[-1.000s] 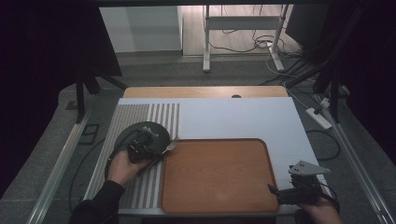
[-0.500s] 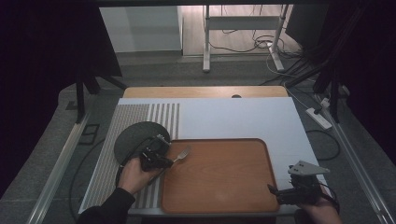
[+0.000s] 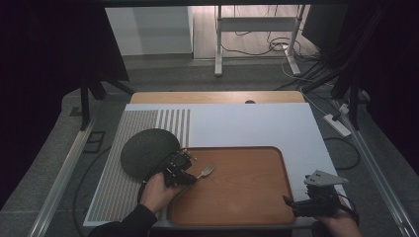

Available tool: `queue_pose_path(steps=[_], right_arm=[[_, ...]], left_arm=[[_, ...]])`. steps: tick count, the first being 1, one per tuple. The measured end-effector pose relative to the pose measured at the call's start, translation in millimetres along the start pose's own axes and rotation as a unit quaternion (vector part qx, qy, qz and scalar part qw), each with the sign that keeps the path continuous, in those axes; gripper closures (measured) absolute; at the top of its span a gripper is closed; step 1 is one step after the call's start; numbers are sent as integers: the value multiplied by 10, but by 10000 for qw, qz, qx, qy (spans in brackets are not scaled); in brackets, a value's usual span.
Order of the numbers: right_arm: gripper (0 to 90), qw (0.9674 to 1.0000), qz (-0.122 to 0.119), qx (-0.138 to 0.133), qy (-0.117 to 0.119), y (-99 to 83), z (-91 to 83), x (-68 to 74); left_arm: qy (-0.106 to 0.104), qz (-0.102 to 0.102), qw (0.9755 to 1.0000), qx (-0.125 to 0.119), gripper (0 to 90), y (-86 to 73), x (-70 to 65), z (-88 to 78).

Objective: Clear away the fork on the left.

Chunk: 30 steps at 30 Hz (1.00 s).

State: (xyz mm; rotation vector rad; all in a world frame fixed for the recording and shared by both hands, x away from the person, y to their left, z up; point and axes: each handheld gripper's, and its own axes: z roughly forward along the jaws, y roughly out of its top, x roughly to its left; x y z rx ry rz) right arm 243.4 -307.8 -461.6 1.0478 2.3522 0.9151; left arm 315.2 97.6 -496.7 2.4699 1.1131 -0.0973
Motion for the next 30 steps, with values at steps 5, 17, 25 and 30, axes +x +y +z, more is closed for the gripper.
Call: queue_pose_path(steps=[5, 17, 25, 30], right_arm=[[0, 10000, -28, 1, 15, 0, 1, 2], [0, 10000, -60, 35, 19, 3, 7, 8], [0, 10000, -60, 27, 34, 1, 4, 5], [0, 10000, -70, 21, 40, 1, 2, 6]], left_arm=[[31, 23, 10000, 36, 848, 23, -66, 105], [7, 441, 9989, -153, 885, 139, -184, 117], [329, 260, 9991, -48, 886, 119, -67, 146], [393, -107, 9991, -79, 886, 35, 106, 80]])
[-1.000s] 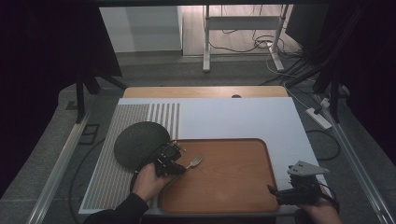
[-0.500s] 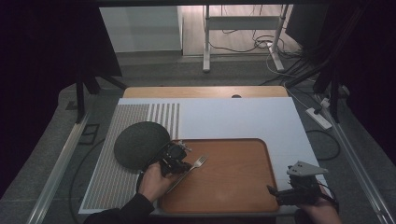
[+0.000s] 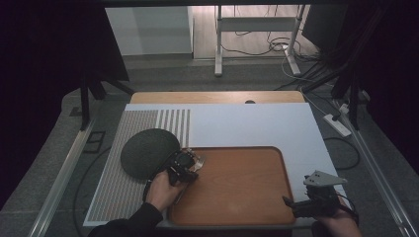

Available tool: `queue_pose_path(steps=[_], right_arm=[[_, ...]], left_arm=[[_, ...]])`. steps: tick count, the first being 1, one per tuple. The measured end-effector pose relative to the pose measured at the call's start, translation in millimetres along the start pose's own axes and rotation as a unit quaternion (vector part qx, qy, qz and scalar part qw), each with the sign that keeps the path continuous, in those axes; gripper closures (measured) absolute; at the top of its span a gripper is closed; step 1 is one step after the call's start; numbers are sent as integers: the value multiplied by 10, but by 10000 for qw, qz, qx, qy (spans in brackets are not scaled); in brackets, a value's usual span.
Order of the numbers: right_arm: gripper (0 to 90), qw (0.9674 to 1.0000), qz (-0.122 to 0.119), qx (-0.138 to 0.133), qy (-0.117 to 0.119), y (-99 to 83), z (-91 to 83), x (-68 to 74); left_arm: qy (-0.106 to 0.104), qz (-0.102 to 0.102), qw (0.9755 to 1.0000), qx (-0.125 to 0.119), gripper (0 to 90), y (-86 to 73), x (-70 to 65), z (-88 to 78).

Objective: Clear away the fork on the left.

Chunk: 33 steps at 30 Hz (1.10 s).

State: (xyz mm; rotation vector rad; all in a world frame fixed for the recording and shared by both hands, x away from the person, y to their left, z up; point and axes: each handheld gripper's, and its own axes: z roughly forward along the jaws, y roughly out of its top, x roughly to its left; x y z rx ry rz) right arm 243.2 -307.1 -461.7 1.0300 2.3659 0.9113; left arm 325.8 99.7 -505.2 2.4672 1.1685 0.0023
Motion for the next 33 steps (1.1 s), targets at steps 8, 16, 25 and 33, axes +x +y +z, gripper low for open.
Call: queue_pose_path(steps=[8, 16, 25, 33], right_arm=[[0, 10000, 12, -9, 19, 0, 1, -2], [0, 10000, 9, 2, 15, 1, 1, -1], [0, 10000, 23, -7, 18, 0, 1, -3], [0, 10000, 25, -13, 18, 0, 0, -4]], left_arm=[[59, -315, 9995, 12, 885, -102, 186, -61], [-84, -299, 9995, -44, 864, -119, 212, -68], [-35, -26, 9992, -399, 611, -126, 178, -184], [-86, -55, 9979, -633, 280, -174, 235, -225]])
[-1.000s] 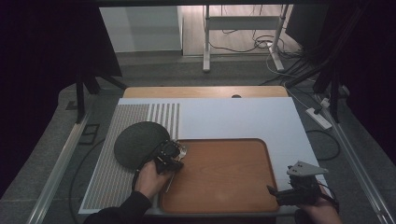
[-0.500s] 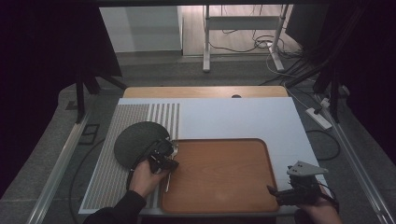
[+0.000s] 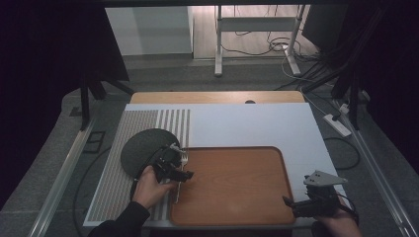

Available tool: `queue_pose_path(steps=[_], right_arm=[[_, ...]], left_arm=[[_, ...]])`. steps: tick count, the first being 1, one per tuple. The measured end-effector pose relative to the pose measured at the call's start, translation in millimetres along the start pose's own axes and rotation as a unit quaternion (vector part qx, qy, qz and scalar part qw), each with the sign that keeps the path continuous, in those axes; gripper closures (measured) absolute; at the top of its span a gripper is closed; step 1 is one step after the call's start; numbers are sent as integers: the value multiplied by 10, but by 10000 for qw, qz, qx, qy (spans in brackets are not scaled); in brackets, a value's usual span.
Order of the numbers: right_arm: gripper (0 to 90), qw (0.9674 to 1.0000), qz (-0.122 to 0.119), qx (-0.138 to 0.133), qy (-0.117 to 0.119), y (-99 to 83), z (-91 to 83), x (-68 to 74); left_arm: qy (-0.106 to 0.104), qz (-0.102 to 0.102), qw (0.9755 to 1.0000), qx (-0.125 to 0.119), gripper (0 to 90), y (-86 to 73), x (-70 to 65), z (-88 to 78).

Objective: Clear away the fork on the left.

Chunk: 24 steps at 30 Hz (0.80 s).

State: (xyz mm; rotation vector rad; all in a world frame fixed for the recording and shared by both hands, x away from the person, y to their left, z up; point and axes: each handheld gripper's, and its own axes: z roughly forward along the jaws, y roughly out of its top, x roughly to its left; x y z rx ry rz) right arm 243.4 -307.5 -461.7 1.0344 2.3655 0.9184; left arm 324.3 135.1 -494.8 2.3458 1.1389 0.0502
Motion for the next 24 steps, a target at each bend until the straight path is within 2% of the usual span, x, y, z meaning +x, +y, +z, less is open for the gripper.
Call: queue_pose_path(steps=[4, 8, 14, 18, 20, 24], right_arm=[[0, 10000, 1, -3, -1, 0, 0, 0], [0, 10000, 2, -5, -2, -1, -2, 0], [0, 10000, 4, -9, -4, -1, -2, -1], [0, 10000, 8, -8, -1, -1, -2, -2], [0, 10000, 9, -6, -2, -1, -1, -1], [0, 10000, 11, -6, -4, -1, -1, -2]], left_arm=[[-209, -10, 9998, -71, 189, -29, 25, -27], [-298, 9, 9995, -100, 121, -60, 37, -29], [-587, 101, 9972, -446, 41, -99, 76, -62], [-609, 270, 9958, -622, 14, -126, 86, -94], [-670, 241, 9953, -660, 10, -137, 97, -116], [-653, 249, 9948, -737, 0, -174, 116, -156]])
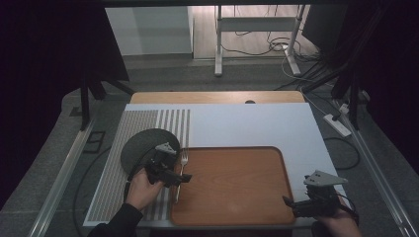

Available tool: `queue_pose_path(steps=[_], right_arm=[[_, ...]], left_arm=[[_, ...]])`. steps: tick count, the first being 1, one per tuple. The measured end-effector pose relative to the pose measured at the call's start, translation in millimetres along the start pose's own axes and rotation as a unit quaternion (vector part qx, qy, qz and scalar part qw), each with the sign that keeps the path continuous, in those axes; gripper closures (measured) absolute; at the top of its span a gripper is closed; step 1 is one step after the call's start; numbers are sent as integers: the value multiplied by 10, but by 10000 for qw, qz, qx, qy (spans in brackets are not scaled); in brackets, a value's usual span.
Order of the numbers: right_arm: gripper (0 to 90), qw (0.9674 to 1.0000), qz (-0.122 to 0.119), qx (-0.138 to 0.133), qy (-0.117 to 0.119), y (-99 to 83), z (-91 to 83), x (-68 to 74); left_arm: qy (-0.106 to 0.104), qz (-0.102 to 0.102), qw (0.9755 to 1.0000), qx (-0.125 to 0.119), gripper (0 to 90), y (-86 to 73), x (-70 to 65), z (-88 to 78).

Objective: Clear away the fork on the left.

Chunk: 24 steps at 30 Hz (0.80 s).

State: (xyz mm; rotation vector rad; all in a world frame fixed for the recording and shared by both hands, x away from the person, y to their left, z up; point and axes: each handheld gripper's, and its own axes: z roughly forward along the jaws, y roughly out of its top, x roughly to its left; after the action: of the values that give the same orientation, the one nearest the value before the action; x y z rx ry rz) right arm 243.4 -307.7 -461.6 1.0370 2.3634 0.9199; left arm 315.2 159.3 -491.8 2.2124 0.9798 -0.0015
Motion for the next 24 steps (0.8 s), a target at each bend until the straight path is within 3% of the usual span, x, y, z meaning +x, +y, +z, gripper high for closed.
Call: queue_pose_path(steps=[9, 24], right_arm=[[0, 10000, 6, -1, -5, 0, -1, 0], [0, 10000, 24, -10, -6, 0, 0, -1]], left_arm=[[98, 126, 9999, -28, 0, -88, 0, -80], [246, -26, 9997, -82, 0, -296, -24, -226]])
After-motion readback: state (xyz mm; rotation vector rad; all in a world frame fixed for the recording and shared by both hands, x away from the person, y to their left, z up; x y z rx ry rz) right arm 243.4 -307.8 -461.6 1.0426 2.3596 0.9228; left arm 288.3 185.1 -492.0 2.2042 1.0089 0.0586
